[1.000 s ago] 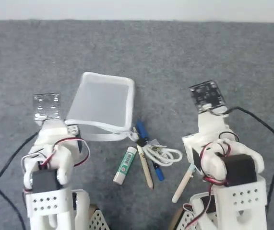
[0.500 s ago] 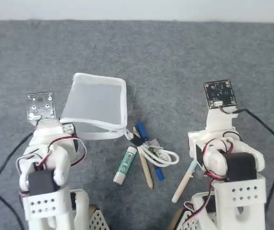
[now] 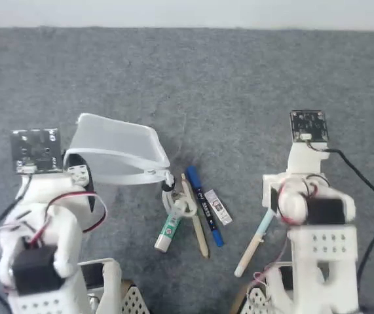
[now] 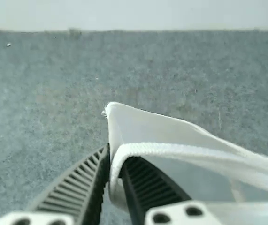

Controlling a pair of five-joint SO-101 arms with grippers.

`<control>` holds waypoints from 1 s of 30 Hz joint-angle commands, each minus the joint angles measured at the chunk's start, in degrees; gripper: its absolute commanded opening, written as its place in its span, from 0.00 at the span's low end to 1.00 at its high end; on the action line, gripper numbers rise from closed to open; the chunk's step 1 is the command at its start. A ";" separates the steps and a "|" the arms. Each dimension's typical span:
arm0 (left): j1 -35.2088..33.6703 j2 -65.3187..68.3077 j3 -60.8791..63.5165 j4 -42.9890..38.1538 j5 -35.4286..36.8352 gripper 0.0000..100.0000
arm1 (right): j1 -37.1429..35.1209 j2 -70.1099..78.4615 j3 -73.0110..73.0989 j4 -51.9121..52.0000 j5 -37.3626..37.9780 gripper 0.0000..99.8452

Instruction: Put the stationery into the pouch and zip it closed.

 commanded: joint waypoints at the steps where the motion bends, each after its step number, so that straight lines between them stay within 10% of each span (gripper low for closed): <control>1: 2.20 11.43 -10.68 3.96 -0.26 0.01 | 0.48 8.31 -0.26 -4.00 -0.79 0.16; 15: 3.87 39.38 -39.87 17.23 6.24 0.01 | 0.22 19.74 -0.18 -8.04 -0.88 0.16; 30: -2.64 45.80 -40.66 17.05 10.46 0.01 | 0.22 19.82 8.18 -13.23 -13.01 0.16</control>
